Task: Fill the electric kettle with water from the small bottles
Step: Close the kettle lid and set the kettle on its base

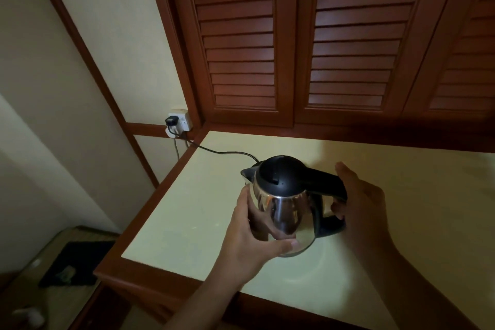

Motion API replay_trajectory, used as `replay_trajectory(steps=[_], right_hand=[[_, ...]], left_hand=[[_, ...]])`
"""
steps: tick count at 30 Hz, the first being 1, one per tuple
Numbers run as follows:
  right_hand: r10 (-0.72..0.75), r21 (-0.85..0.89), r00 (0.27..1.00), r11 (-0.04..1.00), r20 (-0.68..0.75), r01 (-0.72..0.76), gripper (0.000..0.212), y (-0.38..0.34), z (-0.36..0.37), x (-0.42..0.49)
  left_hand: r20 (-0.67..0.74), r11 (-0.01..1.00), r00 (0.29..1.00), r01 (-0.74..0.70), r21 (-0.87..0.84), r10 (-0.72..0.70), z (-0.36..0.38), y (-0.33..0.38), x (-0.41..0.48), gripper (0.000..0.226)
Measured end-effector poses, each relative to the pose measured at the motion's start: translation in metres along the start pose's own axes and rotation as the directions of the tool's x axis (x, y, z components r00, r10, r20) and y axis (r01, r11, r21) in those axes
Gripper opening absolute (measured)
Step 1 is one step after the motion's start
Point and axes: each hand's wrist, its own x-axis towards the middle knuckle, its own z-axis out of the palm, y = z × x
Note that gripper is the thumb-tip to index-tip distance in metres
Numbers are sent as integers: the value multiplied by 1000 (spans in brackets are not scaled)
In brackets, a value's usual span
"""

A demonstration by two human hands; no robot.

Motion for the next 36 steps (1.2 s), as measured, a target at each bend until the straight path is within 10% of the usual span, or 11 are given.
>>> replay_trajectory(steps=[14,27,36], right_hand=[[40,177,985,984,-170,-10,63,-20,47,-9],[-45,302,987,949,-152,90,41,-72,75,35],[29,219,978,976,-209,17,27,-46,88,92]], left_hand=[[-2,993,997,-83,-84,83,-51,-6,11,138],[-9,942,946,-324,-86,325,-75,30,81,101],[28,967,972,-230,-109,234,-66,14,133,92]])
